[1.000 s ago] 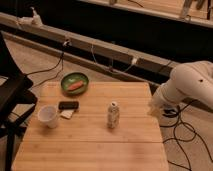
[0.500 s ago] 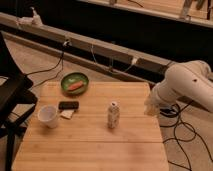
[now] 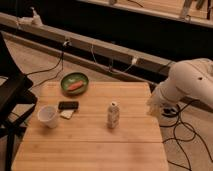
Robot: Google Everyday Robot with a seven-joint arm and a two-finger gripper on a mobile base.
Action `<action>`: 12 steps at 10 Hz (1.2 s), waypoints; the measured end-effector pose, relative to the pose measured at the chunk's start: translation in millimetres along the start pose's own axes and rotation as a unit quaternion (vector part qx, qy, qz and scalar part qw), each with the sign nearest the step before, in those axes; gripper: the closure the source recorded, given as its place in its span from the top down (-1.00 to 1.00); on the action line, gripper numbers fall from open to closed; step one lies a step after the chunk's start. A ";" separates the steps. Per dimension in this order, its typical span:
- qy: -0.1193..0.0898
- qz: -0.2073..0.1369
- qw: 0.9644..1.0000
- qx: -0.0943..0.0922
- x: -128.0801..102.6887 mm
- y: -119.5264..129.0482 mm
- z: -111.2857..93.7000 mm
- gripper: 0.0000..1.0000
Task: Knock the bottle over
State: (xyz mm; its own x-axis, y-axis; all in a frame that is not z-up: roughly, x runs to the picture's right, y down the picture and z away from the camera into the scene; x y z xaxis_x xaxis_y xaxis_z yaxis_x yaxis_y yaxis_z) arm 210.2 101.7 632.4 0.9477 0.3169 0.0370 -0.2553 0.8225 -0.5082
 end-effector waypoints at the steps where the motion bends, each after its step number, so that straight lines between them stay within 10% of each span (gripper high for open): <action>1: -0.002 0.001 1.000 -0.003 -8.3 1.2 6.7 -0.11; 12: 0.004 -0.026 1.000 -0.011 -33.2 3.9 29.2 -0.11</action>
State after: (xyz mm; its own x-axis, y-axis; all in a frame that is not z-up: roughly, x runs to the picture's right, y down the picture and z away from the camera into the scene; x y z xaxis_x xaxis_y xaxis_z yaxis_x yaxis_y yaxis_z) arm 172.2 108.2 654.3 0.9610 0.2705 0.0576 -0.2014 0.8271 -0.5247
